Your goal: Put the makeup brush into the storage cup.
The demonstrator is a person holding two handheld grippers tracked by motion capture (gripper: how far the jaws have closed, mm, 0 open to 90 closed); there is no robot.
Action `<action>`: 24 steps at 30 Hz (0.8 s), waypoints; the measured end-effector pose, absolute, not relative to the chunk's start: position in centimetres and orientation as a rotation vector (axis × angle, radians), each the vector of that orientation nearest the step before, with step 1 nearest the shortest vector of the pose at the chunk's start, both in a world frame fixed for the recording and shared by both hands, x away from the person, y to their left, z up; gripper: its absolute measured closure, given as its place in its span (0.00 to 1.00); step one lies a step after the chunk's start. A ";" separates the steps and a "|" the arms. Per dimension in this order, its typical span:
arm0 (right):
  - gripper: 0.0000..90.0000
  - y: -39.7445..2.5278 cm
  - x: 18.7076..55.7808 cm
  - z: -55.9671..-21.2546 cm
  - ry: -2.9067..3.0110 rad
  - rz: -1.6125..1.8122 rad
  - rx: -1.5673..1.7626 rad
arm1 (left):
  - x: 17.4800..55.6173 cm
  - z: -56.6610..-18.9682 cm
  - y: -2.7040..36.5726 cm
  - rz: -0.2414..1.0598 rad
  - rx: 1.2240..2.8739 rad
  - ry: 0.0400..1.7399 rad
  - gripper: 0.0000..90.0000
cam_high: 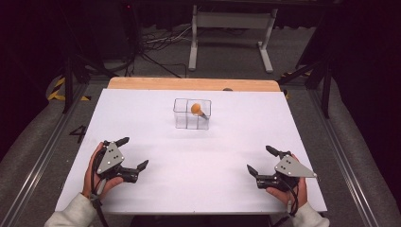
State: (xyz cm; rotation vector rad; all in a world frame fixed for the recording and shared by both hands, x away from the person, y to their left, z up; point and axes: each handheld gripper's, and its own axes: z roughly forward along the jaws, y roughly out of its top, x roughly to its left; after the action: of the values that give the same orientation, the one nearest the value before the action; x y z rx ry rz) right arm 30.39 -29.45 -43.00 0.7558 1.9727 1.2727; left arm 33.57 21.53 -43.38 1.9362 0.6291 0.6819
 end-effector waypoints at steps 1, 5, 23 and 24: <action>0.11 -29.5 30.4 -43.0 1.973 1.273 0.756 | 33.5 -43.4 21.7 0.682 1.939 0.630 0.02; 0.10 -29.5 30.3 -43.0 1.965 1.273 0.757 | 33.1 -43.9 22.4 0.668 1.947 0.651 0.02; 0.10 -30.4 29.9 -43.0 1.945 1.273 0.774 | 32.2 -44.9 24.4 0.605 1.920 0.724 0.02; 0.10 -30.4 29.8 -43.0 1.946 1.272 0.773 | 32.1 -44.9 24.5 0.606 1.922 0.725 0.02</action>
State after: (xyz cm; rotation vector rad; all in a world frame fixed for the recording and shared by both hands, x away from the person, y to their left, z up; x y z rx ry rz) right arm 29.85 -30.43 -43.03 0.7728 1.9462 1.2722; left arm 32.14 24.50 -44.87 1.9219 0.7251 0.6064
